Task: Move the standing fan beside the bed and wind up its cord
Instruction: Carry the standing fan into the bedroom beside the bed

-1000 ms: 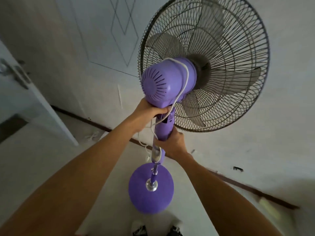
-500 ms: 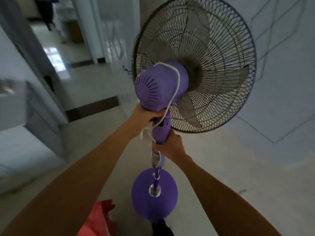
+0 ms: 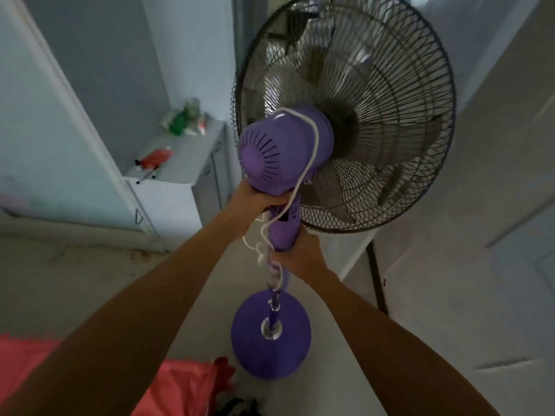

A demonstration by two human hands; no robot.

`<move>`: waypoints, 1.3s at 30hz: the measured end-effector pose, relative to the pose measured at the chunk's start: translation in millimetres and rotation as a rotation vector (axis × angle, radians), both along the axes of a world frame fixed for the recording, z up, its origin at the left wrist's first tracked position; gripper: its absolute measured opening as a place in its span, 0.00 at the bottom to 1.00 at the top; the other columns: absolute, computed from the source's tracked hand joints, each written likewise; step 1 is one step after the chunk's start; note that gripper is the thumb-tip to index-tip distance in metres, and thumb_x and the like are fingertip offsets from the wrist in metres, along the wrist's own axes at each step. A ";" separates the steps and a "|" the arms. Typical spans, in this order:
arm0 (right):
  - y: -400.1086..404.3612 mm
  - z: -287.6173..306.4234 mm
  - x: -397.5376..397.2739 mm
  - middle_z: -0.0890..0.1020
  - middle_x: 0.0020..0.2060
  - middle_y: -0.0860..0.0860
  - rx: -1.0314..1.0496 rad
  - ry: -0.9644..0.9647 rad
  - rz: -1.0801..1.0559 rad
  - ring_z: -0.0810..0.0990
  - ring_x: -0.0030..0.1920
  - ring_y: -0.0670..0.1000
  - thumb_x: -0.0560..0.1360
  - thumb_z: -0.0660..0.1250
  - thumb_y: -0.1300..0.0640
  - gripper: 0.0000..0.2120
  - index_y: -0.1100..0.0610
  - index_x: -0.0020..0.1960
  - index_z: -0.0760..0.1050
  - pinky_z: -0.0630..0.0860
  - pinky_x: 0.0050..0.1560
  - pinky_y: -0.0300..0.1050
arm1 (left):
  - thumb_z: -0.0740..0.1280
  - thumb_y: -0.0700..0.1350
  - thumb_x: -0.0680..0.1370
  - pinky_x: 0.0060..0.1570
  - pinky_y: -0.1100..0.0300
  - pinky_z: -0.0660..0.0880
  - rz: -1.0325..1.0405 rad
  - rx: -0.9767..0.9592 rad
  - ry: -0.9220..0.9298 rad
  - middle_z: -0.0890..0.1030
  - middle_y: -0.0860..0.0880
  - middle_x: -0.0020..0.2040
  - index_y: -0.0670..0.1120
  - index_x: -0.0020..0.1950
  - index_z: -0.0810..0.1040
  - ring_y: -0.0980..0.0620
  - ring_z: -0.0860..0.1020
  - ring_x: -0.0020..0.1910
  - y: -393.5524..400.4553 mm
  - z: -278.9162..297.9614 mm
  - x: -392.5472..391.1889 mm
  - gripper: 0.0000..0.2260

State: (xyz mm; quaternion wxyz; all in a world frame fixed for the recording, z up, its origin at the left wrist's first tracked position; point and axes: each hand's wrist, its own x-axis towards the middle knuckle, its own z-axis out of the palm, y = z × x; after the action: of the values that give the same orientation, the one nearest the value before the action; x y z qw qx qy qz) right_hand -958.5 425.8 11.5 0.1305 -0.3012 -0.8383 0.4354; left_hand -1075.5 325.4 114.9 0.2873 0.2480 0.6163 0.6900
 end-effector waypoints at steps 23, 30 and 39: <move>-161.8 -16.0 -429.7 0.80 0.37 0.45 0.113 0.058 0.754 0.79 0.35 0.50 0.55 0.78 0.44 0.28 0.54 0.51 0.76 0.70 0.33 0.37 | 0.77 0.32 0.67 0.40 0.60 0.80 0.762 -0.055 0.018 0.87 0.49 0.43 0.50 0.46 0.85 0.53 0.84 0.41 -210.3 -9.4 -328.6 0.15; -242.4 -17.7 -539.3 0.81 0.37 0.48 0.086 0.104 1.004 0.80 0.36 0.51 0.57 0.80 0.47 0.26 0.57 0.49 0.76 0.77 0.35 0.42 | 0.79 0.36 0.65 0.36 0.64 0.80 0.993 -0.070 0.033 0.87 0.52 0.40 0.54 0.42 0.86 0.56 0.85 0.39 -291.0 -9.5 -404.5 0.14; -378.4 -14.1 -666.8 0.75 0.32 0.41 0.033 0.089 1.213 0.73 0.28 0.38 0.54 0.80 0.47 0.26 0.50 0.45 0.70 0.65 0.25 0.22 | 0.81 0.40 0.62 0.40 0.57 0.81 1.250 -0.057 0.009 0.87 0.49 0.42 0.44 0.51 0.84 0.52 0.85 0.40 -424.1 -20.6 -506.8 0.19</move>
State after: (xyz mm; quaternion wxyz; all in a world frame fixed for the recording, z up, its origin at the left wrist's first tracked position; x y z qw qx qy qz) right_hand -1625.3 47.4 -2.6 -0.1014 0.2504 -0.8608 0.4313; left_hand -1582.3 -98.7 94.3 -0.1669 -0.1645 0.6643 0.7098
